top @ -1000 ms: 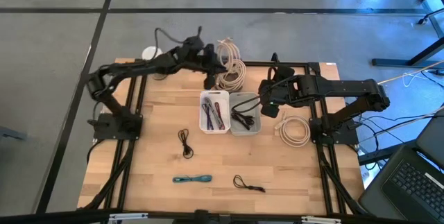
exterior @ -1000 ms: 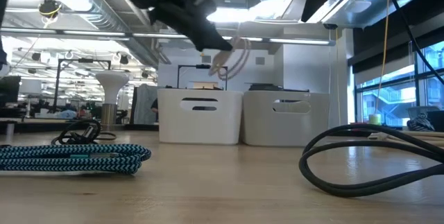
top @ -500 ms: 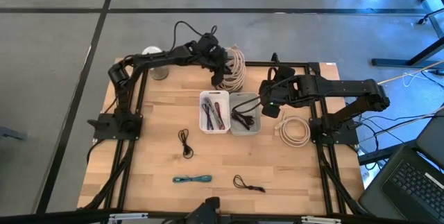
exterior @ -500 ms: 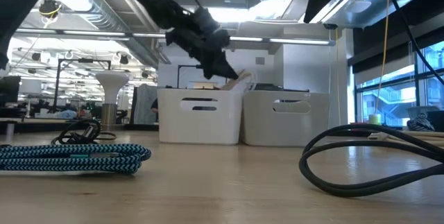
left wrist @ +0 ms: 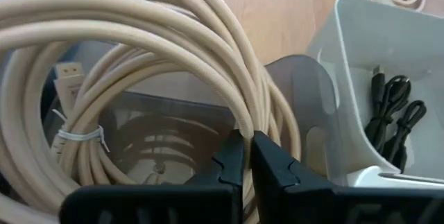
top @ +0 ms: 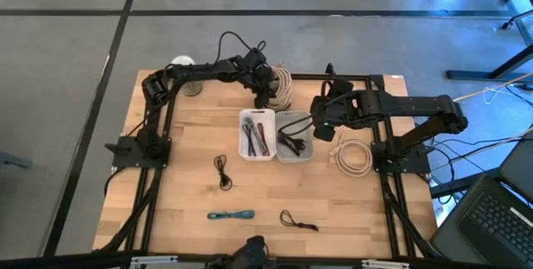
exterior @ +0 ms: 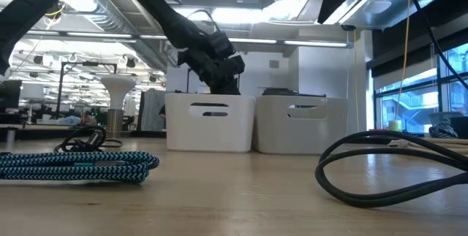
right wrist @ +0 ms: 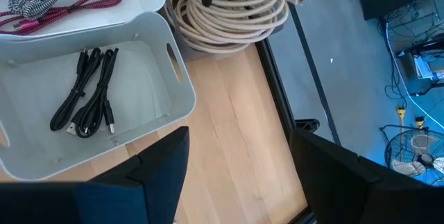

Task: Pick & Place USB Port
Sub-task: Put the brown HDMI cable into the black bin, then put the black charger cable into the gray bin

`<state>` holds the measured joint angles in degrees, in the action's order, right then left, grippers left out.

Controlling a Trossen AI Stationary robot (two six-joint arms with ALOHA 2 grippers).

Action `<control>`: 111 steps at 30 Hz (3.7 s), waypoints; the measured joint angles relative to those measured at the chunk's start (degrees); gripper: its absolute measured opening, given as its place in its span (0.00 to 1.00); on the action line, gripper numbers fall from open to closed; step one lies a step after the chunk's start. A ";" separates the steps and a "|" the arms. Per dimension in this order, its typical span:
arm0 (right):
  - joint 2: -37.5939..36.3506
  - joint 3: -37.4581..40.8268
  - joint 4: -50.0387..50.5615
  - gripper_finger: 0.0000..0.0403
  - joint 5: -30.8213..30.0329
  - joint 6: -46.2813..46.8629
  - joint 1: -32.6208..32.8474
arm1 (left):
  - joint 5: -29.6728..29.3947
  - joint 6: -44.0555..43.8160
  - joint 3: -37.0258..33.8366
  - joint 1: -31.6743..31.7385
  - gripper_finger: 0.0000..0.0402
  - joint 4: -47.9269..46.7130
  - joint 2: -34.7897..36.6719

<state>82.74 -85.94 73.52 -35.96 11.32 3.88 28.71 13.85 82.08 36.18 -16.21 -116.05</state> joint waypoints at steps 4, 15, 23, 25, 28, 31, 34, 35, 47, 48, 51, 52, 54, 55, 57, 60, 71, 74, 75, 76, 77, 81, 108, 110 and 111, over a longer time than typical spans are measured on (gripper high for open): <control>0.00 0.00 0.00 0.63 -0.01 -0.01 0.00 | -0.17 0.56 0.00 -0.02 0.04 -0.04 -0.17; 0.00 0.01 0.04 0.63 0.01 0.01 0.00 | -0.59 0.61 4.30 -0.09 0.35 -4.11 0.18; 0.00 0.01 1.02 0.63 0.03 0.32 0.00 | -0.58 0.33 17.23 -0.09 0.46 -22.64 0.20; 0.00 0.01 1.35 0.63 0.03 0.75 0.00 | -0.57 0.32 20.39 -0.35 0.46 -27.54 0.27; 0.00 0.01 1.94 0.63 0.08 1.73 0.00 | -0.89 0.63 23.79 -1.63 0.45 -34.42 0.29; 0.00 0.01 2.21 0.63 0.10 1.95 0.00 | -4.08 1.85 25.46 -4.61 0.43 -39.37 1.06; 0.00 0.01 2.57 0.63 0.12 2.00 0.00 | -12.13 3.50 25.44 -8.77 0.41 -43.80 2.76; 0.00 0.01 2.92 0.63 0.14 2.11 0.00 | -15.00 3.77 25.44 -10.40 0.41 -45.51 3.34; -0.02 0.03 13.69 0.63 0.12 10.97 1.23 | -23.64 -6.30 5.05 -29.16 0.36 -44.09 18.19; -0.02 0.05 13.66 0.63 0.12 10.91 1.63 | -24.83 -8.09 1.17 -30.63 0.36 -42.69 20.70; -0.02 0.06 13.66 0.63 0.10 10.79 2.68 | -27.93 -15.61 -10.36 -34.47 0.36 -40.36 29.00; -0.02 0.05 13.65 0.63 0.10 10.80 3.01 | -28.77 -18.61 -13.91 -35.64 0.36 -39.42 32.05; -0.02 0.04 13.36 0.63 0.04 10.79 3.41 | -30.15 -24.56 -20.19 -38.11 0.36 -37.74 38.16; -0.02 0.06 13.04 0.63 0.01 10.80 3.52 | -30.61 -27.44 -23.03 -39.48 0.36 -36.50 41.30; -0.02 0.06 11.94 0.63 -0.01 10.79 3.56 | -31.13 -32.29 -27.90 -42.09 0.36 -33.34 47.12; -0.02 0.05 9.76 0.63 -0.03 10.62 3.56 | -32.88 -36.61 -34.19 -45.66 0.36 -26.43 54.15; -0.02 0.06 7.71 0.63 -0.03 7.94 3.56 | -33.08 -34.29 -46.26 -50.61 0.36 -1.27 56.11; -0.02 0.06 7.69 0.63 -0.01 7.97 3.56 | -33.53 -34.27 -47.03 -51.61 0.36 -0.17 53.21; -0.02 0.06 7.67 0.63 -0.01 7.97 3.56 | -33.98 -34.08 -47.06 -51.67 0.36 -0.30 52.20; -0.02 0.05 7.50 0.63 -0.03 7.93 3.56 | -34.51 -33.49 -47.06 -51.66 0.36 0.41 51.24; -0.02 0.06 7.24 0.63 -0.02 7.82 3.56 | -35.18 -32.53 -47.06 -51.49 0.36 1.33 50.46; -0.02 0.06 7.04 0.63 -0.02 7.23 3.55 | -36.09 -27.97 -45.61 -49.93 0.36 3.00 48.46; -0.02 0.04 6.88 0.63 -0.01 7.00 3.55 | -32.04 -26.80 -41.88 -48.89 0.36 2.69 48.35; -0.02 0.03 6.88 0.63 -0.01 7.58 3.54 | -32.04 -27.44 -41.88 -48.89 0.36 2.52 48.35; -0.02 0.03 6.88 0.63 0.01 7.72 3.56 | -32.04 -27.92 -41.86 -48.89 0.36 2.27 48.35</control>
<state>82.72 -85.91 80.40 -35.94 19.04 7.44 -3.33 -14.07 40.23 -12.71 -13.95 -67.70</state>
